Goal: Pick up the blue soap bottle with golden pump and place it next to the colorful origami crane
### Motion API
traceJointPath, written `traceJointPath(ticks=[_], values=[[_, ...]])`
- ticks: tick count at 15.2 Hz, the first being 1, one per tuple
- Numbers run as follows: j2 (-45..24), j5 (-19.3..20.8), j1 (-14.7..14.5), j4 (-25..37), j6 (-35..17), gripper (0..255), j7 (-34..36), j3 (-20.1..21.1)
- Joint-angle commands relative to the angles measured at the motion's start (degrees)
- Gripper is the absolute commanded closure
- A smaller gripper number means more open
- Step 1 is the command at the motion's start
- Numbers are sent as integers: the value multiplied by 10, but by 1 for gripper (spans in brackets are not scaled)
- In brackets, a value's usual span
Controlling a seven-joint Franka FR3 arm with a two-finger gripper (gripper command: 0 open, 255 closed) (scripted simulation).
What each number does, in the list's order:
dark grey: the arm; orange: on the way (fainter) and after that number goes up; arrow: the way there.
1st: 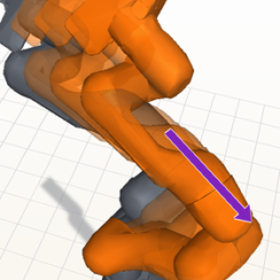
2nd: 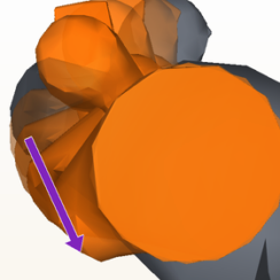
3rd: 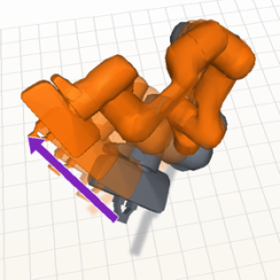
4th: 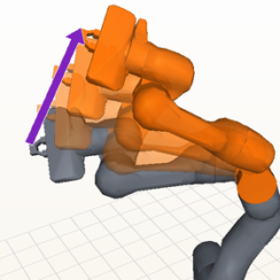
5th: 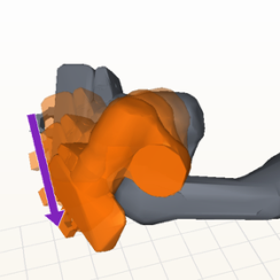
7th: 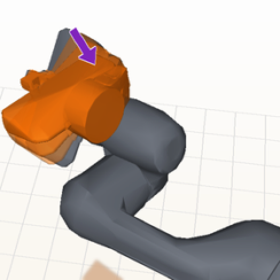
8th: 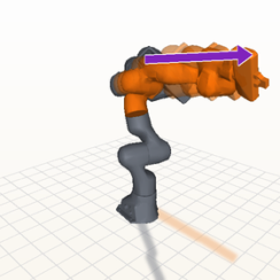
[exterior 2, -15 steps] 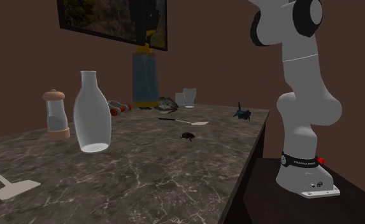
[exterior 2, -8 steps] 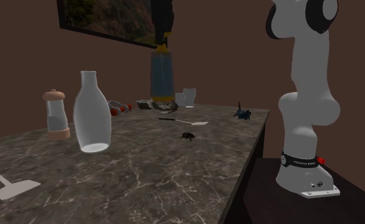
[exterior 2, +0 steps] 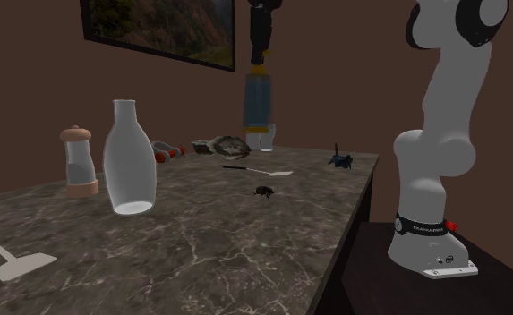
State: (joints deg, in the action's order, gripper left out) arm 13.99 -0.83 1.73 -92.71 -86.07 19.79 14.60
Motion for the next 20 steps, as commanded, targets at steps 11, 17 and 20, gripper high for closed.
traceJointPath(ticks=[11,17,20], values=[[156,2,35,-124,31,255,-156,-120],[203,27,51,-146,55,255,-233,-183],[219,42,59,-148,68,255,-273,-215]])
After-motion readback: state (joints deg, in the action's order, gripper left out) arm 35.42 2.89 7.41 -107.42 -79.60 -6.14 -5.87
